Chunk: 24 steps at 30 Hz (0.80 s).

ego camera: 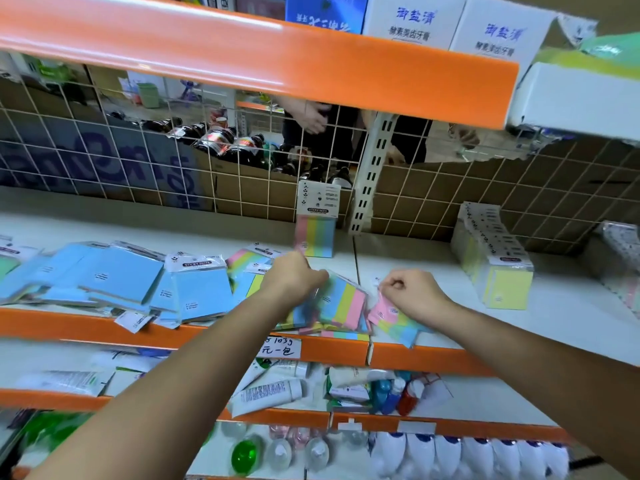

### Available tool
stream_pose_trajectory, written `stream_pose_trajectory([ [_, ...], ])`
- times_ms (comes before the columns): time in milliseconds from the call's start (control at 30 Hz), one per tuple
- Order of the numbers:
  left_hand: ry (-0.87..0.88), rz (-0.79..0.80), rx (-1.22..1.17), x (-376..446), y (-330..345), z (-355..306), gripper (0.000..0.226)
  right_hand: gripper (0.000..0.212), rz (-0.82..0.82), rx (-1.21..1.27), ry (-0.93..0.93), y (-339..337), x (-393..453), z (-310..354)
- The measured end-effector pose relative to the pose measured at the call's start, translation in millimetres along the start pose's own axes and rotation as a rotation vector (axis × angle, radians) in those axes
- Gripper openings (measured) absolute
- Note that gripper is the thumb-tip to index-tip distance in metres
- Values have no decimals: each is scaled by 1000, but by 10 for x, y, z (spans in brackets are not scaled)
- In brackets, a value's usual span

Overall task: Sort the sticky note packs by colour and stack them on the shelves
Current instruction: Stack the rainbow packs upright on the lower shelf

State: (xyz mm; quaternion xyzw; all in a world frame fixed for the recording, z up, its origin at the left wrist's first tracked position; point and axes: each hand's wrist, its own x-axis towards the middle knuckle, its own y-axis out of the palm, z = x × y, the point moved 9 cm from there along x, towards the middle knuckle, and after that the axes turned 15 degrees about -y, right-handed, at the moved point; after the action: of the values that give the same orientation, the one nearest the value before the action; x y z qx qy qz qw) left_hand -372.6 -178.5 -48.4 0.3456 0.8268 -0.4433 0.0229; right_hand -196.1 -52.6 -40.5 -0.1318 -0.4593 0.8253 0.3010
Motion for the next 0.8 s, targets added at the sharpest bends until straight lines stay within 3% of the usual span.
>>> stream_pose_trajectory([
  [133, -40, 72, -2, -38, 177, 46, 31, 23, 71, 67, 25, 152, -63, 88],
  [233, -67, 66, 3, -62, 218, 53, 33, 39, 111, 104, 86, 303, -83, 132],
  [467, -88, 42, 33, -96, 248, 7, 17, 50, 159, 28, 139, 405, -111, 285],
  [667, -51, -45, 96, -247, 103, -159, 27, 45, 93, -10, 125, 264, -73, 416],
  [800, -48, -67, 16, -211, -41, -204, 27, 47, 12, -40, 97, 176, 68, 469],
])
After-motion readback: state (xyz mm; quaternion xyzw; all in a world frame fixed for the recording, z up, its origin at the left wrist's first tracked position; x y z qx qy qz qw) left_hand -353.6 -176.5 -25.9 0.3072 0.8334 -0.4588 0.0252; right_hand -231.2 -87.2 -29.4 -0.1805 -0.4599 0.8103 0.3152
